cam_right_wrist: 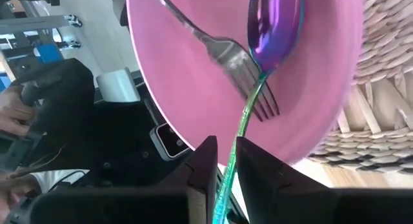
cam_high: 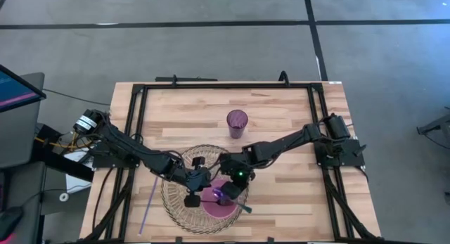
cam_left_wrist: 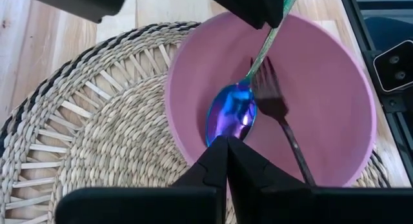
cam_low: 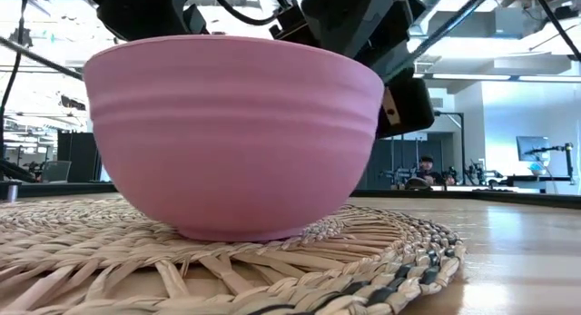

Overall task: Pick & Place Utensil
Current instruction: Put the purple cup on the brown mat

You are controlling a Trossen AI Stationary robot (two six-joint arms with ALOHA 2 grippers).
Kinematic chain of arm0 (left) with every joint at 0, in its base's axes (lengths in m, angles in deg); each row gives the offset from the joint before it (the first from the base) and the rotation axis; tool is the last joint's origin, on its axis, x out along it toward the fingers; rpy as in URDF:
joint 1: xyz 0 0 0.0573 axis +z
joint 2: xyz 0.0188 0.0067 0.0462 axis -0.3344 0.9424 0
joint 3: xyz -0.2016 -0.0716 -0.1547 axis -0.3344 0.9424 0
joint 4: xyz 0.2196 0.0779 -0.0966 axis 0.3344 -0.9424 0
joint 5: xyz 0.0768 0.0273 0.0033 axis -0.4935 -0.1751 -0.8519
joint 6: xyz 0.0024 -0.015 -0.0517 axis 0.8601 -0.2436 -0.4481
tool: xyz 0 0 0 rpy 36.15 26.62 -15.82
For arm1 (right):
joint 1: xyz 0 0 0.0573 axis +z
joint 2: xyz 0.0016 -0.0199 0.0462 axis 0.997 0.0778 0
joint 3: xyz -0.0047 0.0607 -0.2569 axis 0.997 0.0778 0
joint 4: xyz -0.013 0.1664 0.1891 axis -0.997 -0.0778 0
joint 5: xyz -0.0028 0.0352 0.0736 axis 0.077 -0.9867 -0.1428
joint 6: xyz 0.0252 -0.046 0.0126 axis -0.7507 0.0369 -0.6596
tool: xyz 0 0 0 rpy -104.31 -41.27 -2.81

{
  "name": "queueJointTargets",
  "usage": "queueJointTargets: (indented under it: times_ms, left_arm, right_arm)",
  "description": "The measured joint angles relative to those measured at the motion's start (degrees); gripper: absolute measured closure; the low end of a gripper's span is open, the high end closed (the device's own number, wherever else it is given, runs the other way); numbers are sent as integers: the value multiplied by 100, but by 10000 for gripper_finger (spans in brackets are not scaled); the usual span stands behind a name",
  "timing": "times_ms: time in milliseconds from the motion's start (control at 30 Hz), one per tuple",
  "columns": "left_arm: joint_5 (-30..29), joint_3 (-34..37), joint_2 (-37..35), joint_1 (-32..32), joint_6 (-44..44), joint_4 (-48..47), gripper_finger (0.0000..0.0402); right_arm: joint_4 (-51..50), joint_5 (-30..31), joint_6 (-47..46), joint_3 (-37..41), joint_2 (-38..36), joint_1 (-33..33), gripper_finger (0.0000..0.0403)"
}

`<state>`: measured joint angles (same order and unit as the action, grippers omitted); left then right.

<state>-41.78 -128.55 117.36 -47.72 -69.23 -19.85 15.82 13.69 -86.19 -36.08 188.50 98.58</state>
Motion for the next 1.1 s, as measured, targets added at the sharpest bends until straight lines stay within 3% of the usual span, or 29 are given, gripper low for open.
queueJointTargets:
  times_ms: [533, 633, 900, 1000, 1100]
  left_arm:
    - [-26, -7, -2, 0, 21, 22, 391]
    - [-250, -7, -2, -2, 22, 58, 393]
    - [-1157, -11, -7, 0, 26, 268, 391]
    - [-1482, -12, -7, 0, 26, 320, 390]
    - [-1761, -13, -7, 0, 24, 365, 394]
  right_arm:
    - [882, -4, 120, -25, -13, -11, 364]
    - [881, 2, 998, -121, -15, -11, 371]
    - [611, 78, 1792, -498, -320, -71, 372]
    - [24, 682, 2243, -507, -691, -131, 369]
    - [-1039, 1780, 2688, -508, -1172, -164, 367]
